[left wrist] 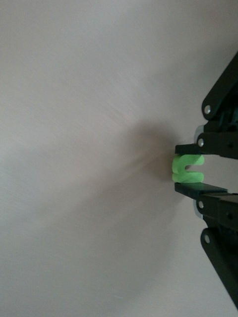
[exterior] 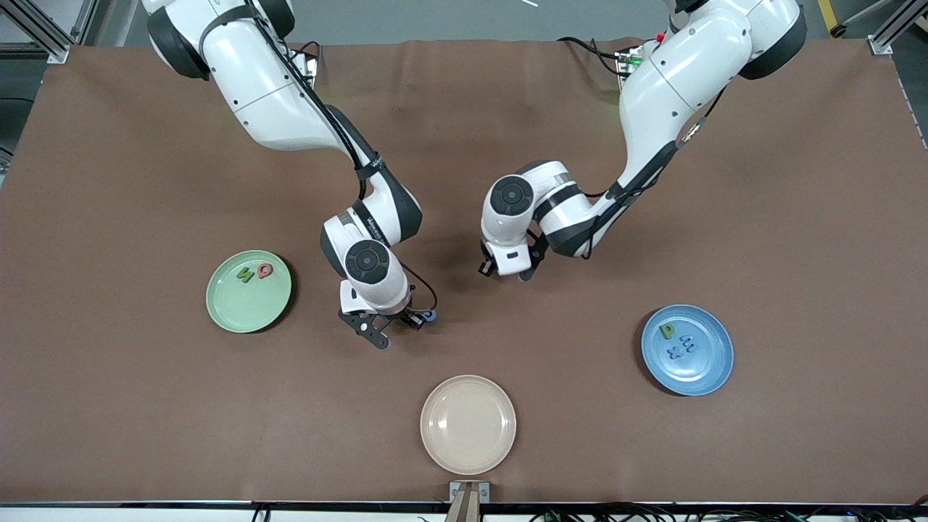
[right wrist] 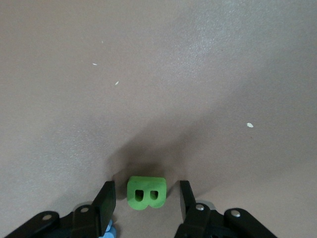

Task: Sort upper and lower case letters into plates
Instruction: 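Drop the B on the green plate while the left gripper drops the n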

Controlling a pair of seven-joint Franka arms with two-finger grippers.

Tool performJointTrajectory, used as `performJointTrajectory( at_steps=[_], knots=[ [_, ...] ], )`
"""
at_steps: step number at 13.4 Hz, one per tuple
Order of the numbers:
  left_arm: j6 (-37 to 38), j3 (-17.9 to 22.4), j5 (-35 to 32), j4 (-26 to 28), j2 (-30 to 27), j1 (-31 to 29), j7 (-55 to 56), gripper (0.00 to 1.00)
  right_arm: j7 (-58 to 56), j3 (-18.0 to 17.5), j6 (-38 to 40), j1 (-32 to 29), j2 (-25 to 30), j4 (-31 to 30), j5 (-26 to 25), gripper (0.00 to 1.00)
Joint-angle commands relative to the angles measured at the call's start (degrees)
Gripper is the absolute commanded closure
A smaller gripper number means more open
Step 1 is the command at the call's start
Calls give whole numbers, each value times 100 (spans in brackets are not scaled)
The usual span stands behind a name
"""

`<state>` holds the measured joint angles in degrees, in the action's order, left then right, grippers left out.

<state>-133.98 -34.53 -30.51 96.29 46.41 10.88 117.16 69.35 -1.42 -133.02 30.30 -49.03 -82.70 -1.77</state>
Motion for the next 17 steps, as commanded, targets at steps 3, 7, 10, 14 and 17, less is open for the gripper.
performJointTrajectory(
  at_steps=[3, 7, 10, 14, 17],
  knots=[
    [784, -10, -113, -532, -360, -857, -1876, 100, 114, 19, 83, 3, -45, 61, -140, 99],
    [1234, -28, -113, -356, -677, -1815, -3942, 100, -946, 19, 723, -436, 594, -315, -139, 100],
    [1225, 7, -131, -374, -598, -2502, -5243, 100, -2307, 19, 611, -997, 1797, -1753, -148, 100],
    [1033, 16, -367, -418, -423, -3240, -6607, 99, -4249, 19, -519, -2069, 2818, -3599, -140, 100],
    [523, 121, -718, -427, -194, -3435, -7092, 97, -5210, -7, -1286, -2703, 2864, -4262, -122, 100]
  ],
)
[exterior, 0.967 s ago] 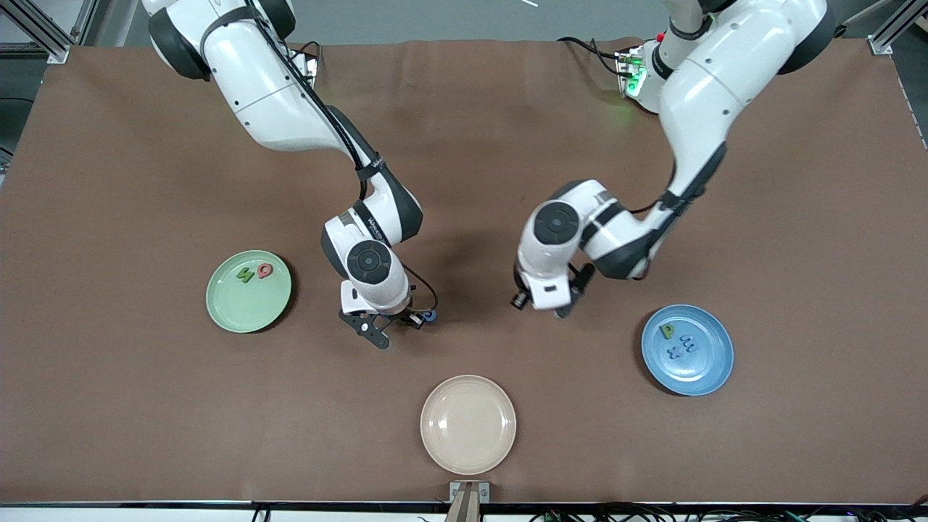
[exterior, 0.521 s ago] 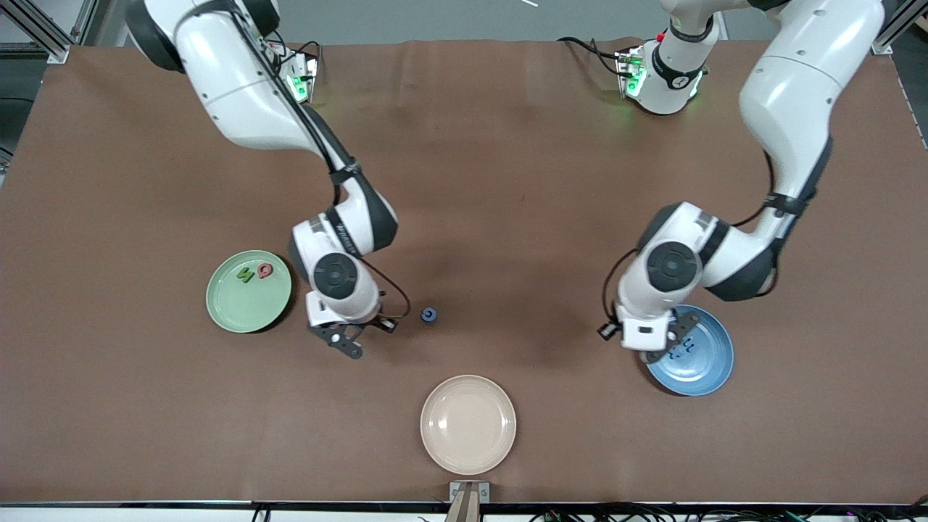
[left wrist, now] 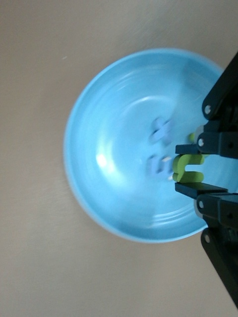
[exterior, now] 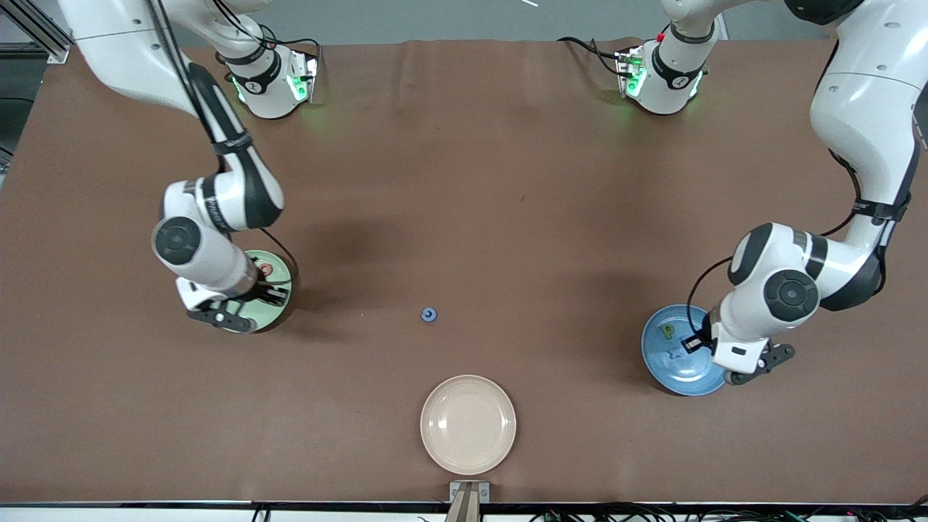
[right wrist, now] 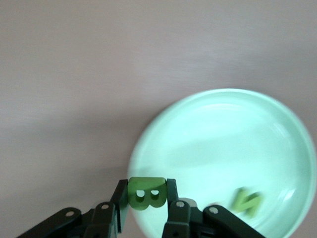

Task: Sort upper and lower case letters into plates
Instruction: 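Drop the B on the green plate while the left gripper drops the n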

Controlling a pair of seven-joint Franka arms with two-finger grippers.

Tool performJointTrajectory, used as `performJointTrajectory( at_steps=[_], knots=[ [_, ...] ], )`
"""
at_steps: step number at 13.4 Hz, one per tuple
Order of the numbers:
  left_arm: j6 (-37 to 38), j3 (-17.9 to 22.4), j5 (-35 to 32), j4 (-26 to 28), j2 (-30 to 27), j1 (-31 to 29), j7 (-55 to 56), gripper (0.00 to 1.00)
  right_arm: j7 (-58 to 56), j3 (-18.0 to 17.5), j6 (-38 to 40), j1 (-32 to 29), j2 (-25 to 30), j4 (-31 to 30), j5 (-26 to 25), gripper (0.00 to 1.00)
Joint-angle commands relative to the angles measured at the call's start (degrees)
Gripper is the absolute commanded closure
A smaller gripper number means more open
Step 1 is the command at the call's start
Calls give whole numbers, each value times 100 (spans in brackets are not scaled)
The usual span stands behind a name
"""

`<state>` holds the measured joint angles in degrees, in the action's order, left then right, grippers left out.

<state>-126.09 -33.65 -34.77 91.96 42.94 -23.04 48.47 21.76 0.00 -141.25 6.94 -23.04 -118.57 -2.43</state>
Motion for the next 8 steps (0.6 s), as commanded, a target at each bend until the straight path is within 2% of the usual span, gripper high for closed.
performJointTrajectory(
  at_steps=[1, 3, 4, 5, 6, 8],
  knots=[
    [-293, 139, -355, -2, 179, -8, -267, 90, -593, -150, -586, -464, 247, -755, -47, 100],
    [-294, 201, -460, -142, 259, 36, -372, 72, -621, -159, -649, -501, 212, -791, -29, 100],
    [-294, 201, -539, -178, 268, 28, -608, 49, -621, -167, -649, -492, 195, -773, -3, 100],
    [-294, 201, -522, -187, 250, 19, -776, 16, -621, -185, -658, -466, 133, -756, 6, 99],
    [-294, 201, -540, -317, 215, 10, -803, 0, -621, -211, -649, -422, 89, -729, 6, 98],
    [-180, 158, -505, -354, 49, 1, -892, 0, -612, -255, -614, -395, 63, -677, 15, 94]
  ],
)
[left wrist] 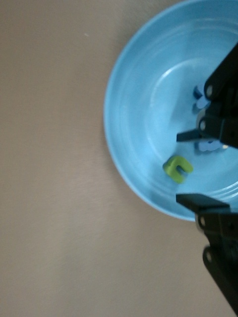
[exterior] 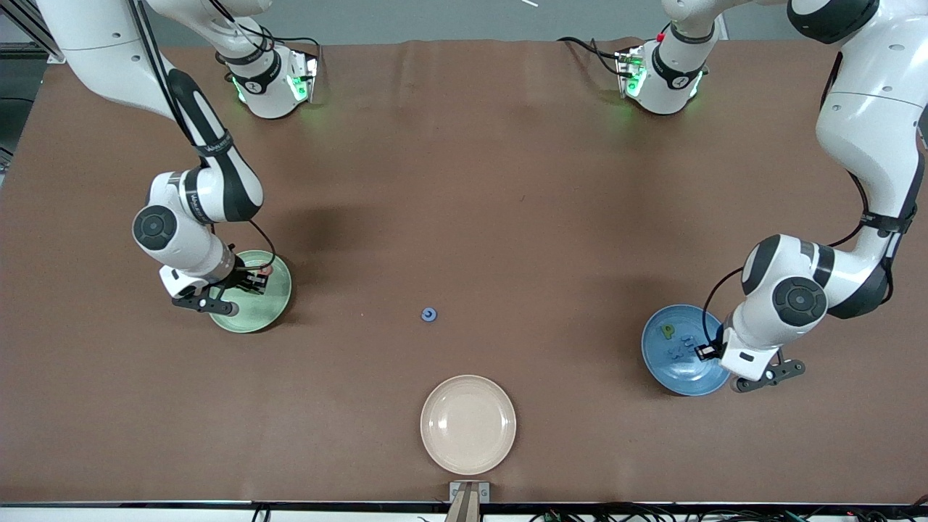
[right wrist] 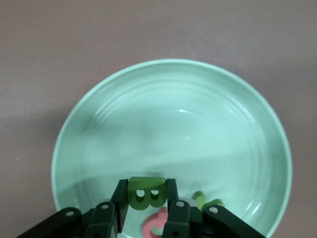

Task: Sort upper and lower case letters into plates
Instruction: 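Drop the B on the green plate while the left gripper drops the n, then grasp the blue G with the right gripper while the left gripper withdraws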

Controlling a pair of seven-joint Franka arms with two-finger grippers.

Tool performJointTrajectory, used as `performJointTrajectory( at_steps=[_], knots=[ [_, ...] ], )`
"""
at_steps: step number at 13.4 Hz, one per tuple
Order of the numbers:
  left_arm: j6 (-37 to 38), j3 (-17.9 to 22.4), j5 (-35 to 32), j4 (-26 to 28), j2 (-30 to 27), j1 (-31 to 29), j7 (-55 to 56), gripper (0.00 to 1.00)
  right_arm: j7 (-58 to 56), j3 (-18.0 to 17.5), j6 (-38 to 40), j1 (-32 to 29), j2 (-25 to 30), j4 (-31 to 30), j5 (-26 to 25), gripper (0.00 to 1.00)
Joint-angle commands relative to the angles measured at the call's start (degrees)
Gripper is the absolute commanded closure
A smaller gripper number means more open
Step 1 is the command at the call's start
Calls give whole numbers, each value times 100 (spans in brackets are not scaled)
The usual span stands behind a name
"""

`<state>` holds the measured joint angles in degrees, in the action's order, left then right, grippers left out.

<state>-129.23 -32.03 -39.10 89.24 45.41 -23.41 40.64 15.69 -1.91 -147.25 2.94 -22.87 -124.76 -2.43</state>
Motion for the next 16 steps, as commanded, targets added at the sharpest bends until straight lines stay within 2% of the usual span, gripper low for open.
performJointTrajectory(
  at_steps=[1, 2, 3, 5, 7, 9, 12, 13, 15, 16],
  knots=[
    [309, -109, -63, -91, -321, -5, -161, 0, -22, -64, 21, 31, 46, -23, 14, 78],
    [650, -302, -54, -117, -496, -49, -231, 0, -14, -64, 38, 40, 46, 21, 14, 19],
    [914, -408, 16, -196, -663, -84, -276, 0, -14, -64, 117, 49, 54, 91, 14, 0],
    [1232, -505, 200, -223, -1146, -137, -389, 0, 161, -90, 852, 250, 63, 538, 23, 0],
    [1557, -523, 490, -240, -1595, -137, -827, 0, 1062, -90, 1538, 653, 63, 1144, 23, 0],
    [1812, -515, 788, -240, -2060, -207, -1390, 0, 2003, -90, 1726, 1154, 20, 1558, 32, 0],
    [2383, -515, 1639, -328, -2649, -392, -2461, 0, 3497, -90, 1708, 1893, -743, 2470, 155, 0],
    [2541, -515, 1851, -354, -2808, -410, -2621, 0, 3963, -90, 1726, 2112, -1102, 2944, 155, 0],
    [2893, -436, 2150, -346, -3247, -262, -2701, 0, 4668, -81, 1735, 2447, -1639, 3570, 146, 0],
    [3060, -192, 2413, -328, -3484, 9, -2693, 0, 5019, -81, 1735, 2605, -1859, 3738, 103, 0]
  ],
)
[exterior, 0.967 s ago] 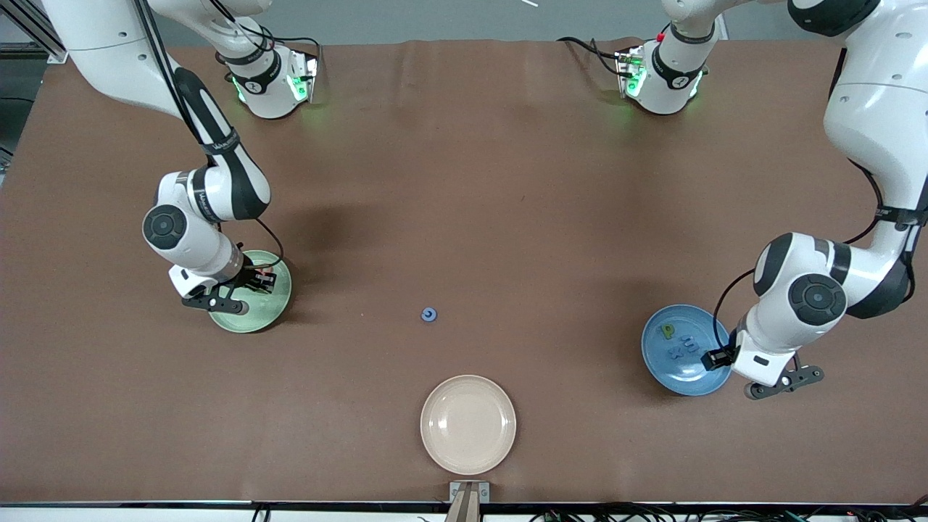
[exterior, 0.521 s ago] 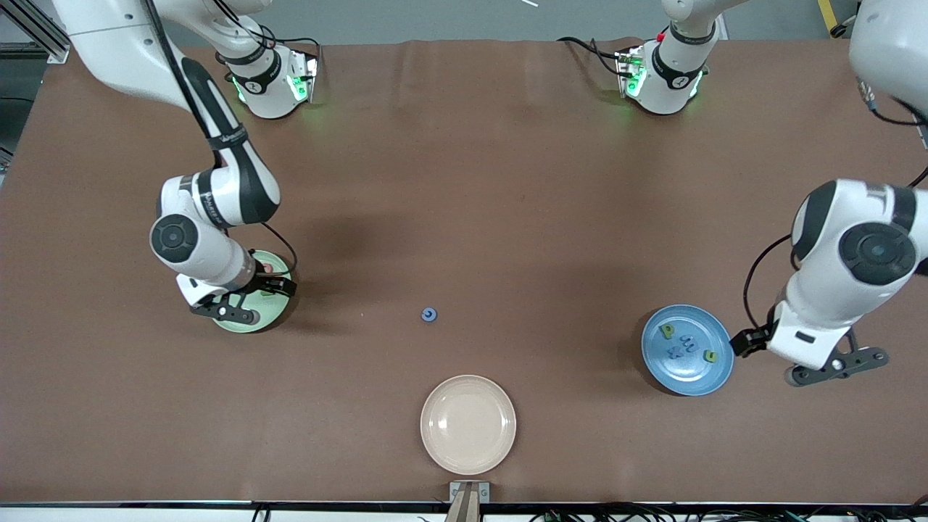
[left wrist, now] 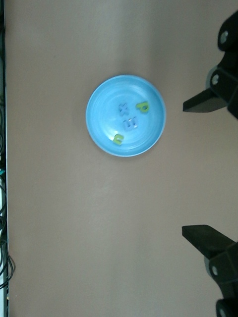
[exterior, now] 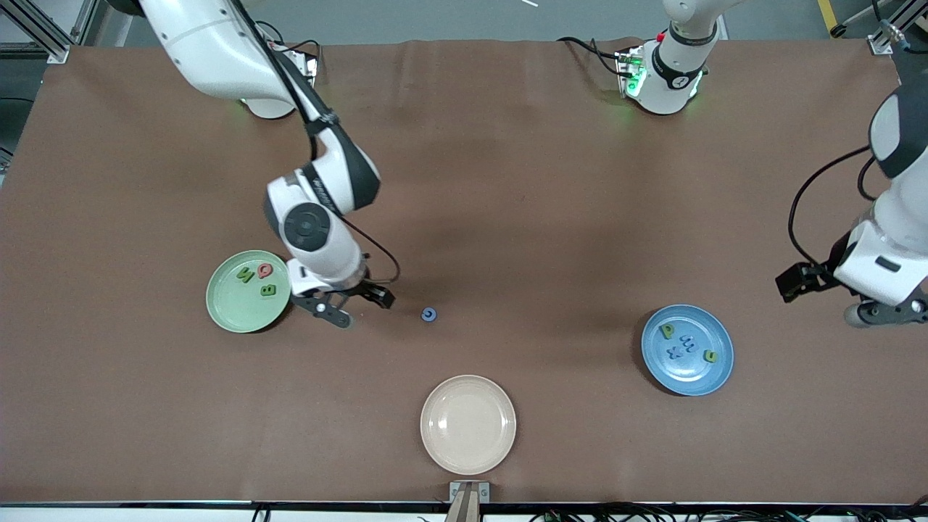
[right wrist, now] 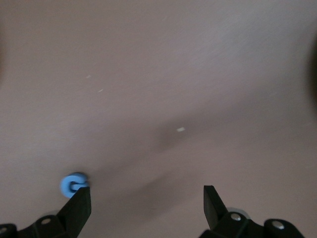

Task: Sort upper and lower case letters into plates
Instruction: 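Grasp the blue G with the right gripper while the left gripper withdraws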

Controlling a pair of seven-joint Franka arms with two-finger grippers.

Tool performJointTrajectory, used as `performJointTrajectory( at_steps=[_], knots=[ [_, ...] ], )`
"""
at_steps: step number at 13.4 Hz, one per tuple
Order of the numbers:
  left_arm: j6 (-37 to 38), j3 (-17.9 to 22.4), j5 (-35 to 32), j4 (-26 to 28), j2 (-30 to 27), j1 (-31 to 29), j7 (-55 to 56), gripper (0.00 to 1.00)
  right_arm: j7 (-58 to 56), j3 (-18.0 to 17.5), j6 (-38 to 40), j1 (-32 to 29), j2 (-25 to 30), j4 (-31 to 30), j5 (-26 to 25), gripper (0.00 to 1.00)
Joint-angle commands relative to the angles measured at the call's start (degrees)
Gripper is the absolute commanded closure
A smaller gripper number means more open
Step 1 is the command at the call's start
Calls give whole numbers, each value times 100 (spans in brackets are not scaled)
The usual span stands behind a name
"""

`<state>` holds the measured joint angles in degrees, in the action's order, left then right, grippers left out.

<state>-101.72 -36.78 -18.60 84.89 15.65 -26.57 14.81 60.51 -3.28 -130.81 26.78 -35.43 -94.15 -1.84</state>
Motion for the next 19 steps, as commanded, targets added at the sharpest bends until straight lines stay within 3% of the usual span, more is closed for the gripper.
performJointTrajectory(
  at_steps=[1, 4, 7, 8, 10, 12, 16, 19],
  knots=[
    [502, 877, 705, 107, -727, 719, -171, 0, 793, 55, 91, 309, -754, 809, 35, 0],
    [941, 2189, 1444, 107, -1159, 1627, -347, 0, 1286, 73, 239, 556, -1193, 1388, 17, 0],
    [1433, 2911, 1605, 159, -1484, 2285, -462, 0, 1744, 108, 565, 811, -1826, 2328, -35, 0],
    [1679, 3139, 1648, 159, -1520, 2401, -532, 0, 1753, 117, 548, 820, -1923, 2444, -44, 0],
    [1769, 3220, 1728, 177, -1661, 2463, -542, 0, 1736, 117, 539, 820, -1985, 2463, -332, 1],
    [1769, 3221, 1728, 300, -1740, 2507, -594, 0, 1736, 108, 565, 838, -2003, 2454, -510, 9],
    [1752, 3221, 1737, 388, -1810, 2543, -594, 0, 1736, 108, 530, 838, -2038, 2419, -668, 35],
    [1646, 3212, 1737, 467, -1837, 2560, -585, 0, 1727, 108, 557, 838, -2030, 2410, -659, 70]
  ],
)
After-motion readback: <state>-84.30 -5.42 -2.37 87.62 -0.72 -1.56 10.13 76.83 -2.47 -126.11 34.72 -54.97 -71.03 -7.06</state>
